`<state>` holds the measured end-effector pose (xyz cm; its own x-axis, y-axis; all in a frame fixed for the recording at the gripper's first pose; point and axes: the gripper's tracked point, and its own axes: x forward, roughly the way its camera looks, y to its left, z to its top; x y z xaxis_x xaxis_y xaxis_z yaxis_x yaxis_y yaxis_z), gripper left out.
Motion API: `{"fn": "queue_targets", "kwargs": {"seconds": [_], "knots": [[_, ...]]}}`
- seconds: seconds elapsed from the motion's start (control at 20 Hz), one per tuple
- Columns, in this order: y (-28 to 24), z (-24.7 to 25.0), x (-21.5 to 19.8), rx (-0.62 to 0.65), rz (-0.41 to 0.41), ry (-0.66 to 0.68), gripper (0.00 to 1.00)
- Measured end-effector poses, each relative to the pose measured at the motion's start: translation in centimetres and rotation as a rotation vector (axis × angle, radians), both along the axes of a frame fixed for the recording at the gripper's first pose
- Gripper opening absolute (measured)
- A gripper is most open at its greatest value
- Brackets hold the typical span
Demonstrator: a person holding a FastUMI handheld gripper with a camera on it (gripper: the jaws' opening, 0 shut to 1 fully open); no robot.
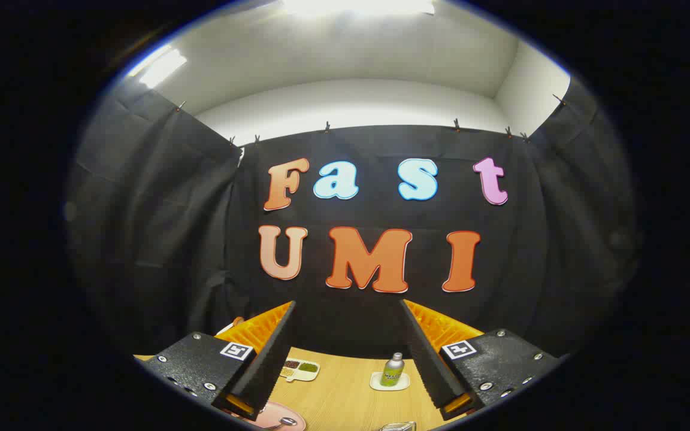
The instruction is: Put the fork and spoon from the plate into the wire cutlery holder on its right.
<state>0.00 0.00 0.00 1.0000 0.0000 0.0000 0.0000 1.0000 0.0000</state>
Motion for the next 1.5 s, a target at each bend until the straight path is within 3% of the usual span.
{"fn": "queue_targets", "kwargs": {"seconds": [0.15, 0.3, 0.45, 0.7, 0.9, 1.05, 1.5], "knots": [[-1.6, 0.2, -0.9, 0.021, -0.156, -0.031, 0.98], [-1.1, -0.3, -1.1, 0.069, -0.176, -0.025, 0.98], [-0.3, -0.2, -1.1, 0.056, -0.159, -0.026, 0.99], [-0.2, 0.0, -1.3, -0.005, -0.205, -0.025, 0.99], [1.3, 0.0, -1.3, -0.015, -0.152, -0.031, 0.99], [0.6, 0.4, -1.4, -0.083, -0.174, -0.068, 0.97], [2.4, -2.9, -0.4, -0.067, -0.179, 0.013, 0.96]]}}
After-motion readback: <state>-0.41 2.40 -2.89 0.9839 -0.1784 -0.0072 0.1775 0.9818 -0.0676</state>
